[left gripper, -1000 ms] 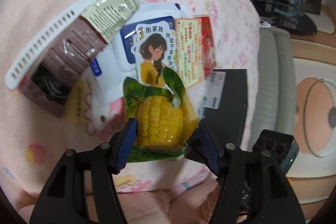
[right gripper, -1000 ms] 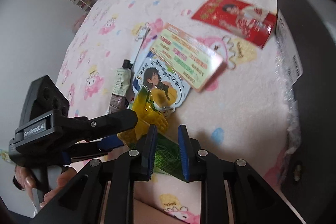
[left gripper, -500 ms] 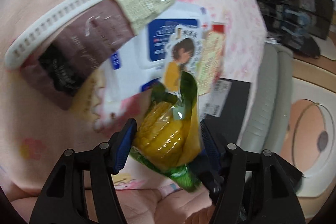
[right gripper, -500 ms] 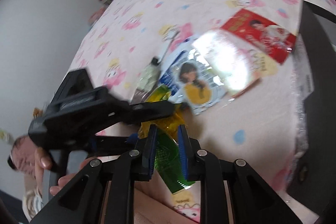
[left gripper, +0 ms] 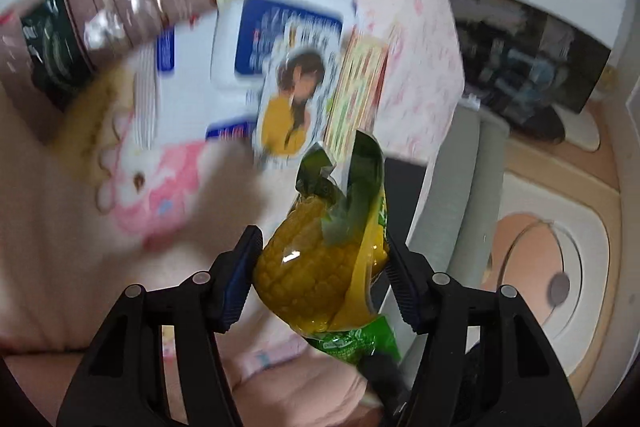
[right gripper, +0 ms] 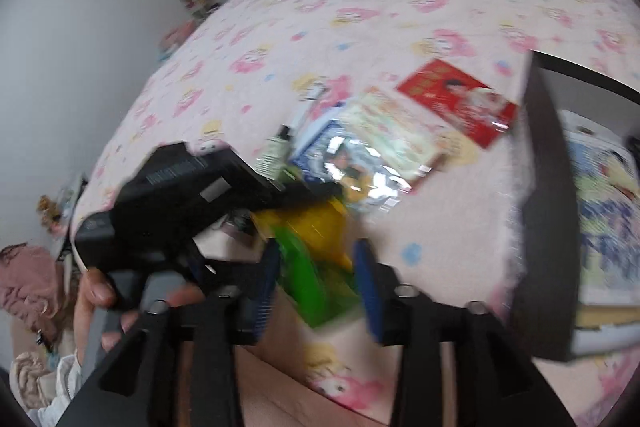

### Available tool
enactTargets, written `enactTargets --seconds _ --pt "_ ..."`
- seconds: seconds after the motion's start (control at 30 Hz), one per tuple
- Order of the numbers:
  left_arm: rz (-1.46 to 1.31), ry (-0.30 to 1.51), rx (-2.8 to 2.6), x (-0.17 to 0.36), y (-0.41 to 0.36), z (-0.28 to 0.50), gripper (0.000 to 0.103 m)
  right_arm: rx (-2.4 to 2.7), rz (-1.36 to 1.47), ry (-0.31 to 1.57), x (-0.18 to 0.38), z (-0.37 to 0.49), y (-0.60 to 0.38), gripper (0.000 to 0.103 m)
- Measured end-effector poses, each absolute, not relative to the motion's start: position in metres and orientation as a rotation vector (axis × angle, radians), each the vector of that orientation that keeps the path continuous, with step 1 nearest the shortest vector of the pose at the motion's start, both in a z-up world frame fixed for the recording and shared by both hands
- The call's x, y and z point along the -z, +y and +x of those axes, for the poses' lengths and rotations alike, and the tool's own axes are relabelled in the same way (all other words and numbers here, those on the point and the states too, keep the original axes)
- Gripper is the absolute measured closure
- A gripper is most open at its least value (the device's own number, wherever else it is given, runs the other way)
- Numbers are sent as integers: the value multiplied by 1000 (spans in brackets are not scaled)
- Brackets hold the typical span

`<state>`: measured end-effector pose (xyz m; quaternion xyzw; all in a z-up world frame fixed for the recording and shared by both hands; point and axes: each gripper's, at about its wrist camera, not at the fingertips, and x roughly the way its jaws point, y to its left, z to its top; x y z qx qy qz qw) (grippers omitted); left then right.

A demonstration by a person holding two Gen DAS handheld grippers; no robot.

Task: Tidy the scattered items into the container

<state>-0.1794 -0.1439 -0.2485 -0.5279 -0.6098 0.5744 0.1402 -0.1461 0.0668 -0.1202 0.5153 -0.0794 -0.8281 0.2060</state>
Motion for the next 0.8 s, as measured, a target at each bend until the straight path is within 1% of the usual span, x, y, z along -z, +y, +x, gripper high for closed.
enactTargets --seconds 0.03,0.13,0.23,0.3,0.33,0.37,0.47,0.57,0.67,0.73,0.8 --pt "-1556 -1747 -1705 248 -146 -179 41 2308 1459 -223 125 -145 69 49" --pt "-1683 -1709 -1694 258 -138 -176 41 2294 1542 -226 146 -144 73 49" --pt "-1655 -1675 -1673 254 -132 -178 42 2301 1569 -188 158 -144 70 49" --pt "-1626 -1632 -1704 248 -131 -181 42 2307 1582 -158 166 -145 68 56" --pt "-1625 -1614 -1709 246 -128 -182 42 2310 1589 -143 169 -145 66 67" --pt "-1632 -1605 -1704 247 -124 -183 42 2313 1595 -128 173 -145 65 73" --pt "-1655 -1596 -1678 248 -123 -182 42 2321 1614 -82 184 -146 62 81" --pt "-1590 -1550 -1695 237 -120 -184 42 2350 1623 -82 188 -148 64 82" --pt "-1505 -1471 -1793 220 -120 -190 44 2423 1588 -119 176 -153 73 82" --pt "-1557 -1399 -1918 216 -119 -191 44 2458 1570 -146 164 -156 79 81" --pt "-1608 -1408 -1933 223 -123 -191 45 2448 1586 -203 157 -156 86 81"
